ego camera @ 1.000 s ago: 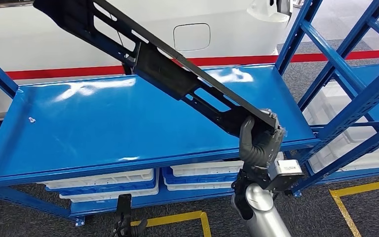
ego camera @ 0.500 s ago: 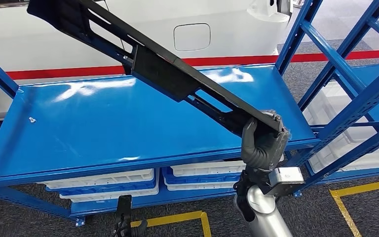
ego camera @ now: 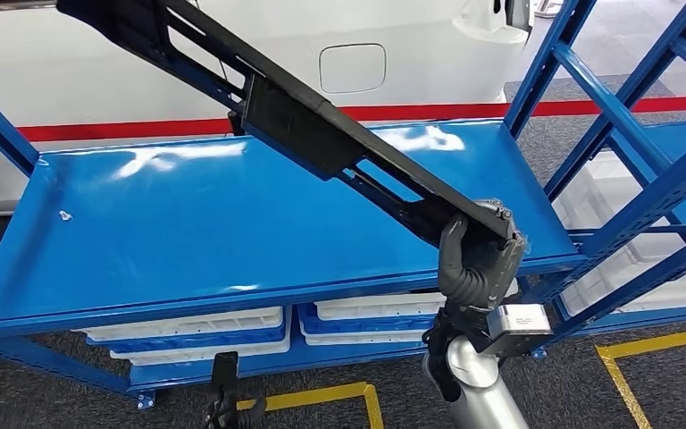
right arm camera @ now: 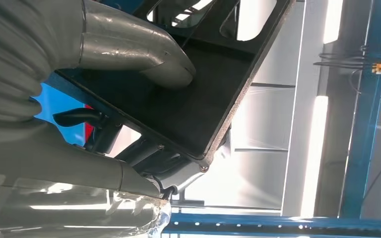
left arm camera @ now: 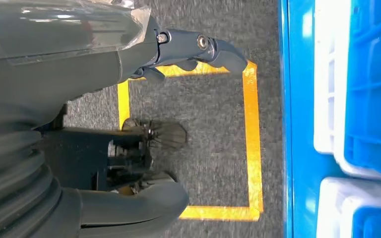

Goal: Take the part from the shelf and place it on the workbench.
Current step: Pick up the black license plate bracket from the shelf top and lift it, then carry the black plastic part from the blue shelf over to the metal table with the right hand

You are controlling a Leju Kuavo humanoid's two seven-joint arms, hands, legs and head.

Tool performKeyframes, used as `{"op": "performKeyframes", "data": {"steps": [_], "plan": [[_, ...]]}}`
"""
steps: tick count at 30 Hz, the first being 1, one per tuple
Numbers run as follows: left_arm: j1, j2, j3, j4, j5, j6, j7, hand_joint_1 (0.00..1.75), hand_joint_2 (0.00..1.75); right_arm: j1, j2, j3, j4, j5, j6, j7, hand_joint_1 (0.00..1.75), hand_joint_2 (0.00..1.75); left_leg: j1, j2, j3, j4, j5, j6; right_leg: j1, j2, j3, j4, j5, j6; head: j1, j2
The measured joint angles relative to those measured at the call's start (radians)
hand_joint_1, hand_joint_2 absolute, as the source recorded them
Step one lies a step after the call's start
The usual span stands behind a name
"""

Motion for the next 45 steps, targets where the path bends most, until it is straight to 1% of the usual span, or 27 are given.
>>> {"op": "performKeyframes", "data": {"steps": [2,3,5,7,8,10,13,15,17,18,19,20,22,23,25,28,30,33,34,35,36,38,40,42,43,44,45], "plan": [[0.001,0.0,0.0,0.0,0.003,0.0,0.0,0.0,1.75,0.002,-0.002,0.001,0.0,-0.001,0.0,0.001,1.75,1.75,0.001,0.0,-0.001,0.001,0.0,-0.001,-0.002,0.0,-0.051,0.114,-0.038,0.004,0.001,0.0],[0.001,0.0,0.0,0.0,0.004,0.0,0.0,0.0,1.75,0.002,-0.003,0.001,0.0,-0.001,0.0,0.001,1.75,1.75,0.001,0.0,-0.002,0.001,0.001,-0.001,-0.003,0.0,-0.056,0.128,-0.037,0.01,0.001,0.0],[0.002,0.0,0.0,0.0,0.005,0.0,0.0,0.0,1.75,0.002,-0.004,0.001,0.0,-0.001,0.0,0.003,1.75,1.75,0.004,0.0,-0.001,0.002,0.001,-0.005,-0.007,0.0,-0.023,0.069,-0.006,0.026,0.001,0.0],[0.001,0.0,0.0,0.0,0.005,-0.001,0.0,0.0,1.75,0.001,-0.004,0.001,0.0,-0.001,0.0,0.003,1.75,1.75,0.006,-0.002,-0.002,0.005,0.0,-0.015,-0.013,-0.001,0.05,-0.062,0.039,0.041,0.002,0.0],[0.001,0.0,0.0,0.0,0.005,-0.001,0.0,0.0,1.75,0.001,-0.004,0.001,0.001,-0.001,0.0,0.003,1.75,1.75,0.005,-0.003,-0.004,0.008,0.0,-0.022,-0.012,0.002,0.079,-0.113,0.058,0.041,0.003,0.0],[0.001,0.0,0.0,0.0,0.005,-0.003,0.0,0.0,1.75,0.001,-0.005,0.001,0.001,-0.001,0.0,0.004,1.75,1.75,0.0,-0.005,-0.008,0.015,0.001,-0.035,-0.009,0.009,0.1,-0.152,0.067,0.03,0.003,0.0],[0.001,0.0,0.0,0.0,0.005,-0.006,0.0,0.0,1.75,0.002,-0.005,0.001,0.001,-0.001,0.0,0.005,1.75,1.75,0.004,-0.005,-0.019,0.031,-0.009,-0.048,-0.015,0.011,0.089,-0.15,0.071,0.009,-0.001,0.0],[0.001,0.0,0.0,0.0,0.005,-0.008,-0.002,0.0,1.75,0.001,-0.004,0.0,0.001,-0.001,0.0,0.006,1.75,1.75,0.008,-0.001,-0.051,0.108,-0.068,-0.056,-0.017,0.009,0.082,-0.151,0.078,-0.011,-0.002,0.0],[0.002,0.0,0.0,0.0,0.007,-0.007,-0.005,0.0,1.75,0.001,-0.004,-0.001,0.001,-0.001,0.0,0.006,1.75,1.75,0.009,0.001,-0.105,0.245,-0.144,-0.062,-0.011,0.006,0.071,-0.151,0.084,-0.025,-0.003,0.0],[0.003,0.0,0.0,0.0,0.009,-0.006,-0.006,0.0,1.75,0.002,-0.004,-0.001,0.001,-0.001,0.0,0.006,1.75,1.75,0.009,0.001,-0.123,0.296,-0.163,-0.063,-0.008,0.005,0.067,-0.151,0.087,-0.029,-0.003,0.0],[0.004,0.0,0.0,0.0,0.011,-0.005,-0.007,0.0,1.75,0.003,-0.004,-0.001,0.001,-0.001,0.0,0.007,1.75,1.75,0.009,0.001,-0.124,0.314,-0.163,-0.062,-0.006,0.004,0.063,-0.15,0.089,-0.031,-0.003,0.0],[0.005,0.0,0.0,0.0,0.014,-0.003,-0.008,0.0,1.75,0.003,-0.004,-0.001,0.001,-0.001,0.0,0.009,1.75,1.75,0.009,0.002,-0.102,0.287,-0.143,-0.06,-0.004,0.004,0.06,-0.15,0.092,-0.032,-0.003,0.0],[0.005,0.0,0.0,0.0,0.017,-0.001,-0.01,0.0,1.75,0.003,-0.004,-0.001,0.001,0.0,0.001,0.011,1.75,1.75,0.009,0.002,-0.019,0.155,-0.088,-0.052,-0.002,0.004,0.059,-0.15,0.095,-0.031,-0.003,0.0],[0.005,0.0,0.0,0.0,0.018,0.0,-0.011,0.0,1.75,0.002,-0.003,-0.001,0.001,0.0,0.002,0.012,1.75,1.75,0.007,0.002,0.022,0.089,-0.073,-0.048,0.0,0.004,0.058,-0.15,0.097,-0.029,-0.002,0.0],[0.004,0.0,0.001,0.0,0.022,0.001,-0.014,0.0,1.75,-0.001,-0.001,-0.001,0.001,0.001,0.006,0.015,1.75,1.75,0.001,0.0,0.056,0.027,-0.067,-0.043,0.002,0.003,0.055,-0.15,0.103,-0.02,-0.002,0.0],[0.004,-0.002,0.001,0.0,0.027,0.003,-0.015,0.0,1.75,-0.005,0.003,-0.001,0.001,0.001,0.013,0.017,1.75,1.75,-0.005,0.0,0.053,0.017,-0.057,-0.03,0.002,0.002,0.051,-0.153,0.111,-0.003,-0.004,0.0],[0.003,-0.004,0.002,0.0,0.028,0.004,-0.016,0.0,1.75,-0.007,0.004,-0.001,0.002,0.001,0.015,0.018,1.75,1.75,-0.001,0.004,0.048,0.008,-0.044,-0.014,0.003,0.001,0.031,-0.118,0.084,0.001,-0.001,0.0],[0.002,-0.005,0.002,0.0,0.033,0.005,-0.017,0.0,1.75,-0.009,0.002,0.0,0.004,0.001,0.017,0.02,1.75,1.75,-0.001,0.007,0.03,0.005,-0.03,-0.002,0.002,0.001,-0.045,0.067,-0.009,-0.005,0.002,0.0],[0.002,-0.005,0.002,0.0,0.034,0.005,-0.017,0.0,1.75,-0.009,0.001,0.0,0.006,0.001,0.018,0.022,1.75,1.75,-0.001,0.008,0.024,0.006,-0.025,-0.002,0.002,0.001,-0.061,0.117,-0.027,-0.002,0.002,0.0],[0.002,-0.005,0.002,0.0,0.034,0.004,-0.018,0.0,1.75,-0.008,0.0,0.0,0.008,0.001,0.018,0.023,1.75,1.75,-0.001,0.008,0.018,0.006,-0.021,-0.003,0.002,0.001,-0.058,0.129,-0.029,0.003,0.002,0.0],[0.002,-0.005,0.002,0.0,0.034,0.003,-0.018,0.0,1.75,-0.009,-0.001,0.0,0.01,0.001,0.018,0.023,1.75,1.75,-0.001,0.007,0.015,0.007,-0.018,-0.004,0.002,0.001,-0.033,0.098,-0.015,0.011,0.002,0.0],[0.002,-0.005,0.002,0.0,0.034,0.001,-0.021,0.0,1.75,-0.01,-0.002,0.0,0.011,0.001,0.019,0.024,1.75,1.75,-0.002,0.007,0.011,0.008,-0.013,-0.009,0.002,0.0,0.059,-0.05,0.026,0.021,0.003,0.0],[0.002,-0.005,0.002,0.0,0.033,0.0,-0.023,0.0,1.75,-0.01,-0.002,0.0,0.012,0.002,0.019,0.024,1.75,1.75,-0.005,0.006,0.007,0.011,-0.009,-0.018,0.007,0.001,0.122,-0.155,0.05,0.015,0.002,0.0],[0.002,-0.005,0.001,0.0,0.033,0.0,-0.024,0.0,1.75,-0.009,-0.003,-0.001,0.012,0.003,0.018,0.024,1.75,1.75,-0.008,0.006,0.003,0.013,-0.002,-0.028,0.012,0.003,0.127,-0.17,0.055,0.006,0.001,0.0],[0.002,-0.005,0.001,0.0,0.033,0.0,-0.024,0.0,1.75,-0.009,-0.004,-0.001,0.012,0.004,0.018,0.024,1.75,1.75,-0.008,0.005,0.0,0.015,-0.003,-0.033,0.006,0.003,0.124,-0.171,0.057,0.0,0.001,0.0],[0.002,-0.005,0.0,0.0,0.032,0.001,-0.024,0.0,1.75,-0.008,-0.004,-0.001,0.012,0.005,0.018,0.024,1.75,1.75,-0.007,0.005,-0.005,0.023,-0.012,-0.039,0.002,0.003,0.121,-0.172,0.062,-0.006,0.0,0.0],[0.002,-0.005,0.0,0.0,0.032,0.002,-0.024,0.0,1.75,-0.008,-0.004,-0.002,0.012,0.006,0.018,0.024,1.75,1.75,-0.005,0.005,-0.018,0.05,-0.036,-0.045,-0.003,0.002,0.116,-0.173,0.067,-0.016,-0.001,0.0]]}}
